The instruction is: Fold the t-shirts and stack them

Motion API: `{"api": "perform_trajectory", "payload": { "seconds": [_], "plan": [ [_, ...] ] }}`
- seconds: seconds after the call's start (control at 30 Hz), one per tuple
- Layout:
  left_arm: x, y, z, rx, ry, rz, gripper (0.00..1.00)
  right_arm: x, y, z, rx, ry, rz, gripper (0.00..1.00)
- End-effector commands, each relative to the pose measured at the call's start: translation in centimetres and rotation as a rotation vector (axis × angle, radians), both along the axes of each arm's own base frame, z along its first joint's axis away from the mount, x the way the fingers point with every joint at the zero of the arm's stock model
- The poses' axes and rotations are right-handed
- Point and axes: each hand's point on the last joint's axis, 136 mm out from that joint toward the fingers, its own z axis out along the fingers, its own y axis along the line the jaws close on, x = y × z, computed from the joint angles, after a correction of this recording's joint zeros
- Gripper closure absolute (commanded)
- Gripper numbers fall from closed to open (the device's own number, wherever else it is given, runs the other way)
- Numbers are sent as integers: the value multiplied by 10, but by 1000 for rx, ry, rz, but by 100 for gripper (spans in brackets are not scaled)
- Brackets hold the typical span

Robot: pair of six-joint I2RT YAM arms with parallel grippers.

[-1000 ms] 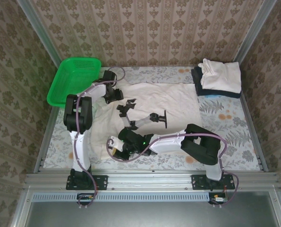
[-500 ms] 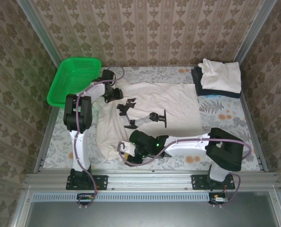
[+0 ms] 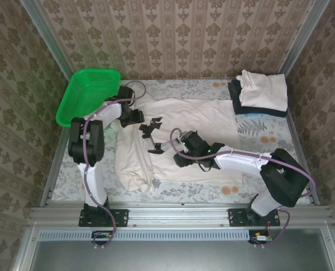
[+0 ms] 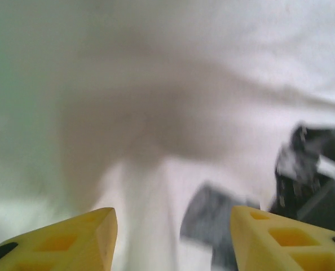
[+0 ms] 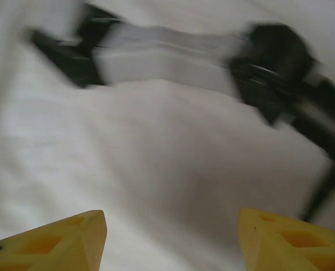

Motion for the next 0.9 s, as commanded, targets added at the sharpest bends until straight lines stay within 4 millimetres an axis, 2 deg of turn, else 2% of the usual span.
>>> {"api": "perform_trajectory", "payload": {
  "seconds": [0.0, 0.13, 0.3, 0.37, 0.43, 0.53, 0.63, 0.73, 0.8, 0.87],
  "plan": [
    [-23, 12, 31, 27, -61, 31, 38, 13, -73, -23, -111, 98, -376, 33],
    [-59, 32, -4, 85, 66, 80, 40, 14, -108, -35, -142, 160, -494, 32],
    [-107, 56, -42, 109, 183, 148, 42, 9, -131, -40, -126, 215, -550, 31],
    [-128, 62, -54, 107, 235, 168, 44, 7, -135, -33, -111, 214, -551, 30],
    [-146, 68, -60, 127, 260, 177, 45, 9, -131, -20, -82, 195, -530, 30],
    [-165, 80, -57, 165, 259, 199, 45, 18, -127, 3, -44, 140, -517, 29],
    [-174, 86, -59, 140, 277, 215, 45, 33, -126, 14, -36, 91, -511, 29],
    [-176, 92, -55, 165, 283, 226, 46, 51, -132, 16, -59, 76, -531, 29],
    [-168, 91, -46, 161, 257, 223, 46, 64, -134, 16, -66, 67, -533, 29],
    [-148, 84, -25, 151, 195, 205, 45, 76, -135, 16, -63, 60, -541, 29]
  ]
}}
